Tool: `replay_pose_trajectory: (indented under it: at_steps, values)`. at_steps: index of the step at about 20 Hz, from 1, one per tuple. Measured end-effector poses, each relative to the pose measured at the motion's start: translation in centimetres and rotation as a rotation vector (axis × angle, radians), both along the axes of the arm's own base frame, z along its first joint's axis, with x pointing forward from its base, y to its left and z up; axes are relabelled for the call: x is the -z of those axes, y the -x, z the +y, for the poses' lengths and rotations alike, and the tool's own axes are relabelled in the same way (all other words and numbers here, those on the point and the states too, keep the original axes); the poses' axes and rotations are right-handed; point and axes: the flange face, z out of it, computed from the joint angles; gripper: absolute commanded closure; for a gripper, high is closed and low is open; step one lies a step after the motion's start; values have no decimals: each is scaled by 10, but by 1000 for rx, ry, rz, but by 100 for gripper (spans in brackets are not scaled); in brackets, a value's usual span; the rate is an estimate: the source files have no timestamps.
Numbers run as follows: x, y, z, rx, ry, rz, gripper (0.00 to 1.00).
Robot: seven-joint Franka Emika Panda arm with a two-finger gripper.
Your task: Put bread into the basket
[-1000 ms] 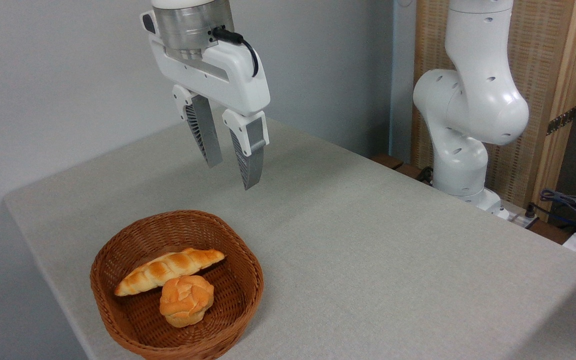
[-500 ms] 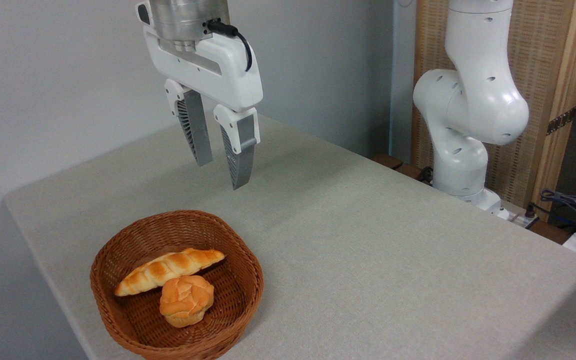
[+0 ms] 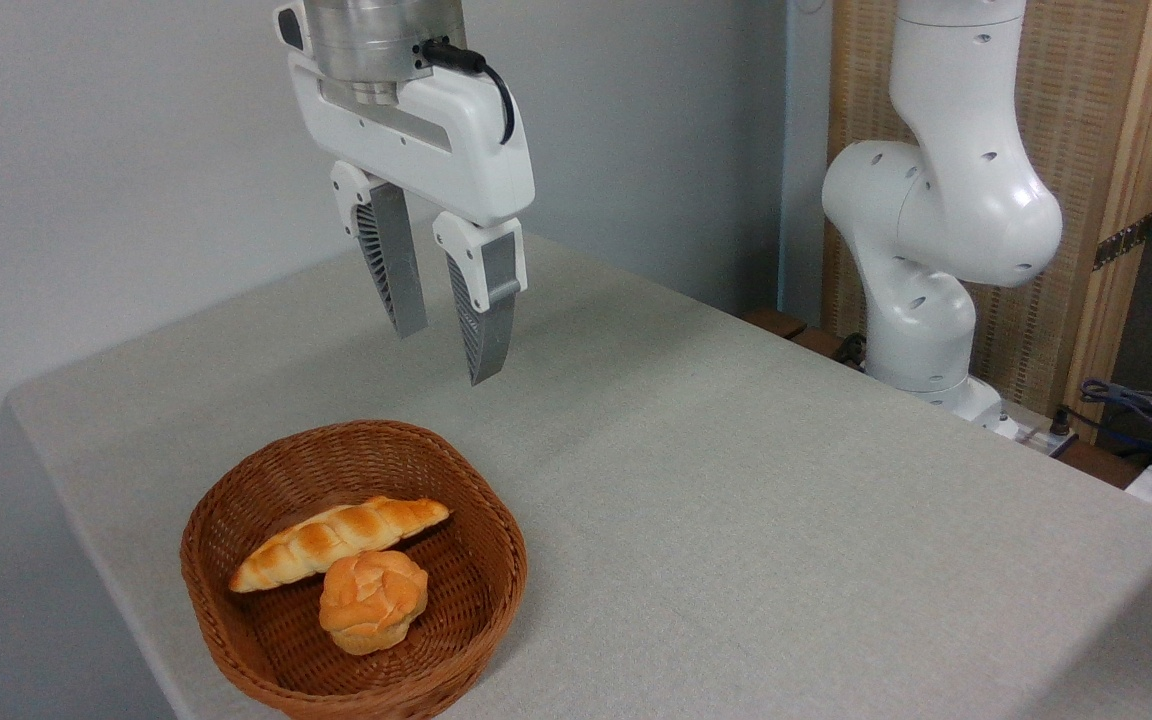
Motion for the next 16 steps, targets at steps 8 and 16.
replay_pose_trajectory:
  at_steps: [8, 16]
  values:
    - [0, 0, -4, 8, 0, 0, 0]
    - [0, 0, 0, 1, 0, 0, 0]
